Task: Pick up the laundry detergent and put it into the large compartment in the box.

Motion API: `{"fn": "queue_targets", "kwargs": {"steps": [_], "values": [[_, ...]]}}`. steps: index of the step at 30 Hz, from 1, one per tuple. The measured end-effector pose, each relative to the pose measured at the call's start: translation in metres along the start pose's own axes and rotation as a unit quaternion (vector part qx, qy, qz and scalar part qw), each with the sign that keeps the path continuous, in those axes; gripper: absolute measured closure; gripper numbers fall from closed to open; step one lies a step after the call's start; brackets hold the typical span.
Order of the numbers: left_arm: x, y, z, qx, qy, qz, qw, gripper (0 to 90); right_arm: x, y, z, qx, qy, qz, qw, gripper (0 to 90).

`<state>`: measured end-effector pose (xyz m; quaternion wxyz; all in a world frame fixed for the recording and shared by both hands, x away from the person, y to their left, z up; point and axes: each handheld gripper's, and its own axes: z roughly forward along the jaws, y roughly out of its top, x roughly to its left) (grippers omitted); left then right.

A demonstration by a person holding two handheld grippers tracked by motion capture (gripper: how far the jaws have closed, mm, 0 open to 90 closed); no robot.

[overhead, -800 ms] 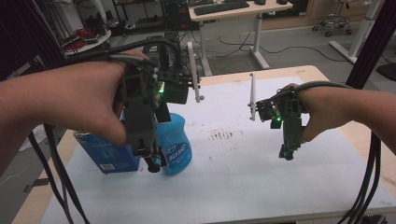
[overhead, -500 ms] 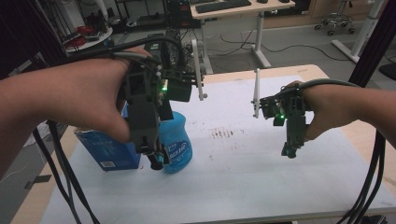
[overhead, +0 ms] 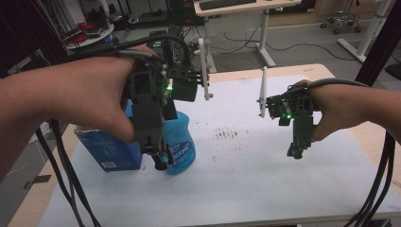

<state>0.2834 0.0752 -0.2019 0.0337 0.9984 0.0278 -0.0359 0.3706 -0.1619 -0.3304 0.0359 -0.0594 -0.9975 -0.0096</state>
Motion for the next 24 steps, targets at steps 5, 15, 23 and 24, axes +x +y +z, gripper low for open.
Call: {"fn": "queue_targets", "kwargs": {"steps": [5,15,23,24], "values": [[0.0002,-0.0018,0.0018,0.0,-0.003,-0.004,1.0,2.7,-0.0014,0.0006,-0.0005,0.0,-0.002,-0.001,1.0,2.4],[0.0019,-0.0048,0.004,0.001,0.005,-0.022,0.9998,2.7,-0.0052,0.0029,0.0031,0.006,0.001,-0.01,0.9999,2.5],[0.003,-0.0036,-0.0036,-0.014,0.01,-0.041,0.999,2.7,-0.0038,0.0048,0.0035,0.008,-0.004,-0.004,0.9999,2.5],[0.003,-0.0036,-0.0036,-0.014,0.01,-0.041,0.999,2.7,-0.0038,0.0048,0.0035,0.008,-0.004,-0.004,0.9999,2.5]]}}
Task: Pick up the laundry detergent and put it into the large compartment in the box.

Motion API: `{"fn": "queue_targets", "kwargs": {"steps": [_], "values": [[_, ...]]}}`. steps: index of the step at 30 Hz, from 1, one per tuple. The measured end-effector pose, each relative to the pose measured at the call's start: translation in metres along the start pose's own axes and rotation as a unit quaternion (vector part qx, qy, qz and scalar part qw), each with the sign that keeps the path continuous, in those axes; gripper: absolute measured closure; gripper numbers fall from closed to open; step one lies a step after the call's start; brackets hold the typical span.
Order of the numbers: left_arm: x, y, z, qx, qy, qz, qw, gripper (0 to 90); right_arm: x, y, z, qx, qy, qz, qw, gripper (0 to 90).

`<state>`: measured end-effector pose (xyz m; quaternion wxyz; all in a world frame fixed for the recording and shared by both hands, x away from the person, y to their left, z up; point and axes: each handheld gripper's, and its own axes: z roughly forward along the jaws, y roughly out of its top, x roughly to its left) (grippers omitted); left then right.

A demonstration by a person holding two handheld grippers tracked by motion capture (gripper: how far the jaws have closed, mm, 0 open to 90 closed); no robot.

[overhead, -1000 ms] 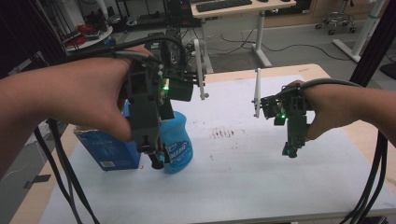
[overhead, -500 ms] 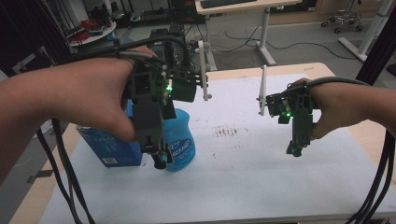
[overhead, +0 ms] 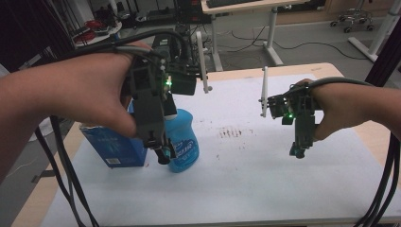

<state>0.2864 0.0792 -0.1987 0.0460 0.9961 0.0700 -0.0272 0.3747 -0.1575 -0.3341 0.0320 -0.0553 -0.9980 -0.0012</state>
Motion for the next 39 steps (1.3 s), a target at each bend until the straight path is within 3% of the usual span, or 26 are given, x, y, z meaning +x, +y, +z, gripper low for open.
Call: {"fn": "queue_targets", "kwargs": {"steps": [4,8,11,15,18,20,21,24,26,30,39], "values": [[0.002,0.0,-0.002,-0.005,0.003,-0.018,0.9998,2.7,0.001,-0.002,-0.002,0.001,-0.003,-0.003,1.0,2.4],[0.004,-0.002,-0.005,-0.012,0.004,-0.05,0.9987,2.7,0.002,-0.002,-0.003,0.0,-0.004,0.001,1.0,2.5],[0.008,-0.006,-0.008,-0.023,0.006,-0.086,0.996,2.7,0.002,-0.001,-0.005,0.002,-0.006,-0.007,1.0,2.5],[0.011,-0.009,-0.01,-0.028,0.009,-0.109,0.9937,2.7,0.003,0.0,-0.007,0.002,-0.008,-0.008,0.9999,2.5],[0.02,-0.014,-0.011,-0.029,0.008,-0.154,0.9875,2.7,0.003,0.002,-0.008,0.0,-0.008,-0.009,0.9999,2.5],[0.023,-0.015,-0.011,-0.031,0.009,-0.167,0.9855,2.7,0.003,0.002,-0.008,0.002,-0.009,-0.009,0.9999,2.5],[0.028,-0.017,-0.011,-0.034,0.007,-0.183,0.9825,2.7,0.003,0.002,-0.007,0.002,-0.009,-0.011,0.9999,2.5],[0.032,-0.018,-0.012,-0.038,0.014,-0.19,0.9809,2.7,0.004,0.003,-0.008,0.002,-0.008,-0.009,0.9999,2.4],[0.035,-0.02,-0.011,-0.046,0.016,-0.205,0.9777,2.7,0.004,0.003,-0.008,0.003,-0.009,-0.006,0.9999,2.4],[0.044,-0.025,-0.008,-0.05,0.017,-0.218,0.9746,2.7,0.004,0.001,-0.009,0.0,-0.009,-0.005,0.9999,2.4],[0.063,-0.028,0.009,-0.044,0.009,-0.237,0.9705,2.7,0.002,0.002,-0.008,0.0,-0.009,-0.01,0.9999,2.5]]}}
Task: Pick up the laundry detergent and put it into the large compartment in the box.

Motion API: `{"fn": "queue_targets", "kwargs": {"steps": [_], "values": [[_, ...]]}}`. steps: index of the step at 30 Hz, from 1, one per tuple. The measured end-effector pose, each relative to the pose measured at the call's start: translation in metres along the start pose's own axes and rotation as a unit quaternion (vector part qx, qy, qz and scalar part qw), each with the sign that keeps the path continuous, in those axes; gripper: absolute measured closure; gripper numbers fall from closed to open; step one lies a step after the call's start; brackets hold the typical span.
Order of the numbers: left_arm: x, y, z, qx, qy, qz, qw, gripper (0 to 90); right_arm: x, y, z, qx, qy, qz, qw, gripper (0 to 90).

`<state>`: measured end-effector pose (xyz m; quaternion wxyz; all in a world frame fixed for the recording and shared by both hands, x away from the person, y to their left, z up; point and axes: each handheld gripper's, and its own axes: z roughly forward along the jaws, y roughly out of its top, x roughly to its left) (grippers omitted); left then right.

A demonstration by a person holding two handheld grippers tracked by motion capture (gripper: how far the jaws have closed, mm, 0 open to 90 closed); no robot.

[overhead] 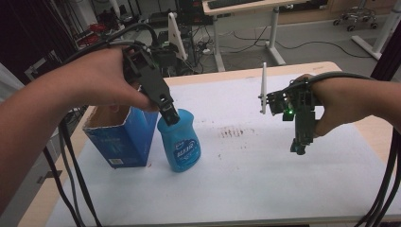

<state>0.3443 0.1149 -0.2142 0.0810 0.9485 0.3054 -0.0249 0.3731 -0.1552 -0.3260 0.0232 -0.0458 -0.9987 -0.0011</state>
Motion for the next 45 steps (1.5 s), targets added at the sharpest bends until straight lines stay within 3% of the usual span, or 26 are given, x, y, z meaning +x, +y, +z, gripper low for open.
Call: {"fn": "queue_targets", "kwargs": {"steps": [14,20,31,45], "values": [[0.019,0.016,0.03,0.019,-0.005,-0.017,0.9997,2.7,0.0,0.001,0.0,0.002,0.0,0.0,1.0,2.5],[0.02,0.022,0.039,0.025,-0.002,-0.017,0.9995,2.6,0.001,0.002,-0.001,0.005,0.001,0.002,1.0,2.5],[0.022,0.027,0.069,0.042,0.011,-0.017,0.9989,2.7,0.003,0.002,-0.001,0.004,-0.001,-0.001,1.0,2.4],[0.025,0.027,0.084,0.046,0.021,-0.023,0.9985,2.7,0.003,0.005,0.0,0.007,-0.003,-0.002,1.0,2.4]]}}
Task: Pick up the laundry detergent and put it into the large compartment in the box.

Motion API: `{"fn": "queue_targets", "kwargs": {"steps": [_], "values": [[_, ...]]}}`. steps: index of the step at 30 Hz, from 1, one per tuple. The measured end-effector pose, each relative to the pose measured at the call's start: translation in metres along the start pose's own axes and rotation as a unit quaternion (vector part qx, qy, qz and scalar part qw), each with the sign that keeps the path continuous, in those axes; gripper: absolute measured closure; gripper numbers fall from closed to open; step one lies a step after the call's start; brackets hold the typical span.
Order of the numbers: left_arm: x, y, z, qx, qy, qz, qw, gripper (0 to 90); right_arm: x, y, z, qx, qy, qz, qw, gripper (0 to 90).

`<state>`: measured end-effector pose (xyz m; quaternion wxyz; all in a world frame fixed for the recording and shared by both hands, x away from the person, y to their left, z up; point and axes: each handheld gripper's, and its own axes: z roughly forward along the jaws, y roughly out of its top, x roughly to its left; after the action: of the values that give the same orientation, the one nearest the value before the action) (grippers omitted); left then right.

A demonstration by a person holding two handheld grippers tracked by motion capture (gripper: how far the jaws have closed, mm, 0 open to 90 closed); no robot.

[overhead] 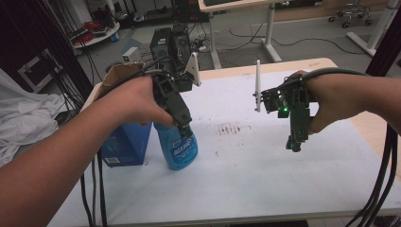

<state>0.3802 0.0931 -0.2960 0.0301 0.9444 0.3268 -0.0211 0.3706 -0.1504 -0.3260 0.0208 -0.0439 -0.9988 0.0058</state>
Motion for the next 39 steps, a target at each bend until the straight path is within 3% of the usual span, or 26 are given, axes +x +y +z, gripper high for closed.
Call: {"fn": "queue_targets", "kwargs": {"steps": [15,17,34,39], "values": [[0.0012,0.0016,0.0045,0.008,0.008,-0.009,0.9999,2.7,-0.001,-0.0005,0.0008,0.002,0.0,0.0,1.0,2.5],[0.0009,0.0019,0.0041,0.008,0.007,-0.007,0.9999,7.1,-0.0011,-0.0002,0.0013,0.003,-0.001,0.0,1.0,2.5],[0.0025,0.0016,0.0037,0.009,0.009,-0.006,0.9999,9.9,-0.0016,0.0018,0.0026,0.005,0.0,-0.002,1.0,2.5],[0.0032,0.0013,0.0033,0.008,0.002,-0.008,0.9999,17.0,-0.002,0.0027,0.0041,0.008,0.0,-0.003,1.0,2.5]]}}
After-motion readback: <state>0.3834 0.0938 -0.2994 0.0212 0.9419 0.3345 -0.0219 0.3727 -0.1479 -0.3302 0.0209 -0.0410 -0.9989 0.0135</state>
